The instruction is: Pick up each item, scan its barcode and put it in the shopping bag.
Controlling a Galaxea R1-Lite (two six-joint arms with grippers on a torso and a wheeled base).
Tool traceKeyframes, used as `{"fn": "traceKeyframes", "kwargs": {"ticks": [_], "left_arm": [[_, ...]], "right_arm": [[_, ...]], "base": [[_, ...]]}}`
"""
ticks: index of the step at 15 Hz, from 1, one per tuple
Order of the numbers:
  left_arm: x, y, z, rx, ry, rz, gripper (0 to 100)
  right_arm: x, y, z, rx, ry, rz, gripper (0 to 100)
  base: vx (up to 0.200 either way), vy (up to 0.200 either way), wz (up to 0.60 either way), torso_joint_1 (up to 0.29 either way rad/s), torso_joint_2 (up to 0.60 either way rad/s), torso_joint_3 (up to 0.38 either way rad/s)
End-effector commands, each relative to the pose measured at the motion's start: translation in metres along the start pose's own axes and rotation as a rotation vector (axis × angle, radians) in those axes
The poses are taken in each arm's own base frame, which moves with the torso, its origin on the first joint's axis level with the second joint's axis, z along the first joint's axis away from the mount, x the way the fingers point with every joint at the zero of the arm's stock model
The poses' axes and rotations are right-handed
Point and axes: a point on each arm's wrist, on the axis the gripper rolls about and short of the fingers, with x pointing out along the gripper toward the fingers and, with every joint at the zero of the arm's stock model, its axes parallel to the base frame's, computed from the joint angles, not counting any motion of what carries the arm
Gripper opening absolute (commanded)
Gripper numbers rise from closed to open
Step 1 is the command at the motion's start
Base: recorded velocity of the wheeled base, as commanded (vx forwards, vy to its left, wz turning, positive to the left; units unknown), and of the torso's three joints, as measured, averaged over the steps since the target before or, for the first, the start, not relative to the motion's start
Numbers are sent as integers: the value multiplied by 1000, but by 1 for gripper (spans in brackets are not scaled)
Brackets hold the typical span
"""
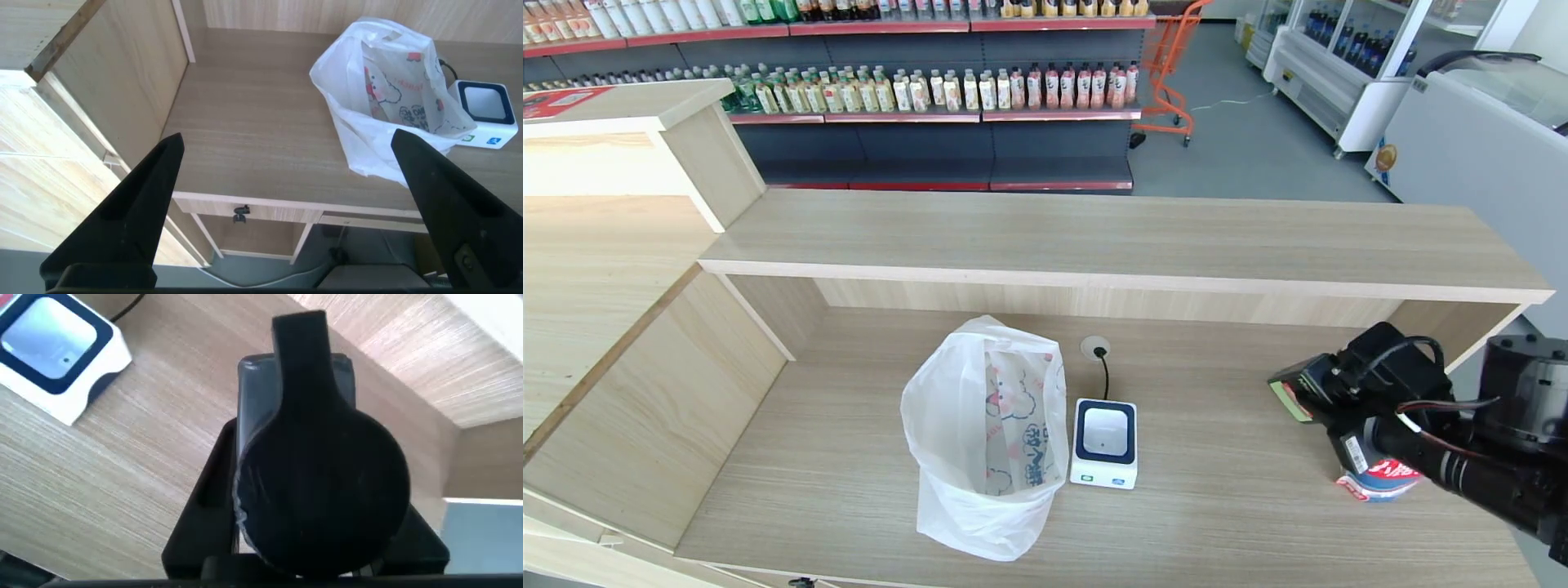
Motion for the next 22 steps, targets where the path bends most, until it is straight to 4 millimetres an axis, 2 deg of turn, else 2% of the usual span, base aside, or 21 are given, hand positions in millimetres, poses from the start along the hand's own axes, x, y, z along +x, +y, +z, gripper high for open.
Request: {"fn": "traceKeyframes", "kwargs": {"ticks": [1, 3, 5, 7, 9, 12, 14, 16, 22], "left_arm": [[0, 0, 0, 0, 2, 0, 100], [0, 0, 0, 0, 2, 0, 100], [0, 0, 0, 0, 2, 0, 100], [0, 0, 0, 0, 2, 0, 100], [0, 0, 0, 0, 2, 0, 100], [0, 0, 0, 0, 2, 0, 100], [0, 0, 0, 0, 2, 2, 100], [0, 0, 0, 0, 2, 0, 100], [0, 0, 0, 0, 2, 0, 100]], "right_arm": [[-38, -14, 17, -262, -154, -102, 0], [-40, -12, 20, -663, -367, 45, 0], [-36, -2, 9, -1157, -635, 205, 0], [-37, 20, -14, -1395, -900, 428, 0], [-43, 27, -37, -1441, -1070, 550, 0], [-50, 25, -32, -1522, -1148, 483, 0], [-49, 42, -27, -1542, -1273, 513, 0], [-51, 49, -28, -1571, -1327, 513, 0], [-61, 48, -26, -1657, -1419, 406, 0]], "base": [[0, 0, 0, 0, 0, 0], [0, 0, 0, 0, 0, 0], [0, 0, 0, 0, 0, 0], [0, 0, 0, 0, 0, 0], [0, 0, 0, 0, 0, 0], [0, 0, 0, 0, 0, 0], [0, 0, 0, 0, 0, 0], [0, 0, 0, 0, 0, 0], [0, 0, 0, 0, 0, 0]]}}
